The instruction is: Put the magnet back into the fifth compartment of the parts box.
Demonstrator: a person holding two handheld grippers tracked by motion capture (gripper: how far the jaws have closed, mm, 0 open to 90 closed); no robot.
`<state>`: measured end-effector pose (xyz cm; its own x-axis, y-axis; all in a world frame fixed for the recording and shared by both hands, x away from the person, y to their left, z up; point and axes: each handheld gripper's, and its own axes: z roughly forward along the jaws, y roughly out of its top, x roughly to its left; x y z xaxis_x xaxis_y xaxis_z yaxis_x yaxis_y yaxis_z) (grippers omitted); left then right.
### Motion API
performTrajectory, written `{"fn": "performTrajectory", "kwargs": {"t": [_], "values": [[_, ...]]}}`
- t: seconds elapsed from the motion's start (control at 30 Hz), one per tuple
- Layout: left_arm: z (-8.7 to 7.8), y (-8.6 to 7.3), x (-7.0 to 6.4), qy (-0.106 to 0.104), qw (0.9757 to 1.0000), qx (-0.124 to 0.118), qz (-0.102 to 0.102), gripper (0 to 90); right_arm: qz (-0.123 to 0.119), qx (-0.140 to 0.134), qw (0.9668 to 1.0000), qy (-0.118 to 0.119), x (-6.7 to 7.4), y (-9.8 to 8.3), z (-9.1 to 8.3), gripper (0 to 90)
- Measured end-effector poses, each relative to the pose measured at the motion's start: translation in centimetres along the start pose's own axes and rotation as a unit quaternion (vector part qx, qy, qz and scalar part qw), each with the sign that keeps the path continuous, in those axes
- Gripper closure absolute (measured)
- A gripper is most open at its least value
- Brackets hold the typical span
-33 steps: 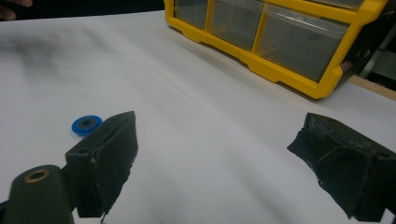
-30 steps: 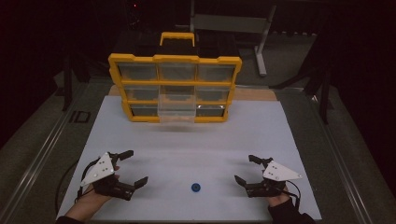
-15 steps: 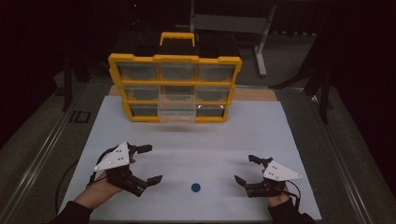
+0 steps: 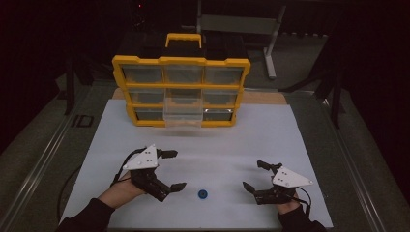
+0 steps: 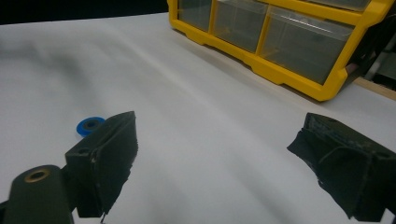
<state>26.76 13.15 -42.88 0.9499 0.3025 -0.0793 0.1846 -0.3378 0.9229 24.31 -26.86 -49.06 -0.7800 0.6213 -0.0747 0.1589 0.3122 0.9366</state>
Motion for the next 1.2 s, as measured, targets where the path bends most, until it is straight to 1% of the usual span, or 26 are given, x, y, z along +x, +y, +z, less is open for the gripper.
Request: {"fn": "performTrajectory", "kwargs": {"t": [0.03,0.07,0.2,0.33,0.37,0.43,0.5,0.63,0.7,0.73,0.9,0.93,1.0,1.03,1.17,1.2], "values": [[0.4,-0.1,0.1,-0.012,0.9999,0.0,-0.007,0.0,0.0,0.0,1.0,0.0,0.0,0.0,0.0,11.9],[0.7,-0.1,0.2,-0.018,0.9998,0.001,-0.007,0.0,0.0,0.0,1.0,0.0,0.0,0.0,0.0,11.9],[2.2,-0.4,0.2,-0.037,0.9991,0.021,0.004,0.0,0.001,0.002,1.0,0.002,0.0,-0.1,0.1,11.9],[3.7,-0.9,0.0,-0.047,0.9984,0.031,0.007,0.0,0.0,0.003,1.0,0.003,0.0,-0.1,0.1,11.9],[4.1,-1.0,0.0,-0.052,0.998,0.035,0.006,0.0,0.0,0.003,1.0,0.004,0.0,-0.1,0.1,11.9],[4.8,-1.4,-0.1,-0.056,0.9972,0.047,0.012,0.0,-0.001,0.003,1.0,0.004,0.0,-0.1,0.1,11.9],[5.5,-1.8,-0.3,-0.064,0.9965,0.053,0.012,0.0,-0.001,0.004,1.0,0.004,0.0,-0.1,0.1,11.9],[6.8,-2.7,-0.4,-0.067,0.9947,0.075,0.021,0.0,0.001,0.006,1.0,0.007,0.0,-0.2,0.2,11.9],[7.3,-3.1,-0.4,-0.073,0.9929,0.092,0.021,0.3,0.0,0.006,0.9999,0.008,0.0,-0.2,0.2,11.9],[7.5,-3.3,-0.4,-0.071,0.9925,0.097,0.022,2.0,0.0,0.006,0.9999,0.008,0.0,-0.2,0.2,11.9],[8.5,-4.2,-0.5,-0.083,0.9883,0.126,0.019,2.9,-0.001,0.008,0.9999,0.009,0.0,-0.2,0.3,11.9],[8.7,-4.4,-0.5,-0.083,0.9878,0.13,0.02,3.6,-0.002,0.008,0.9999,0.01,0.0,-0.2,0.3,11.9],[8.9,-4.7,-0.4,-0.089,0.9862,0.139,0.018,5.3,-0.003,0.008,0.9999,0.009,0.0,-0.2,0.3,12.0],[9.1,-4.9,-0.4,-0.088,0.9856,0.144,0.017,6.3,-0.003,0.009,0.9999,0.009,0.0,-0.2,0.3,11.9],[9.5,-5.4,-0.4,-0.086,0.9847,0.151,0.017,13.7,0.0,0.012,0.9999,0.01,0.0,-0.3,0.3,12.0],[9.5,-5.5,-0.4,-0.084,0.9842,0.154,0.023,15.3,0.001,0.012,0.9999,0.011,0.0,-0.3,0.4,12.0]]}}
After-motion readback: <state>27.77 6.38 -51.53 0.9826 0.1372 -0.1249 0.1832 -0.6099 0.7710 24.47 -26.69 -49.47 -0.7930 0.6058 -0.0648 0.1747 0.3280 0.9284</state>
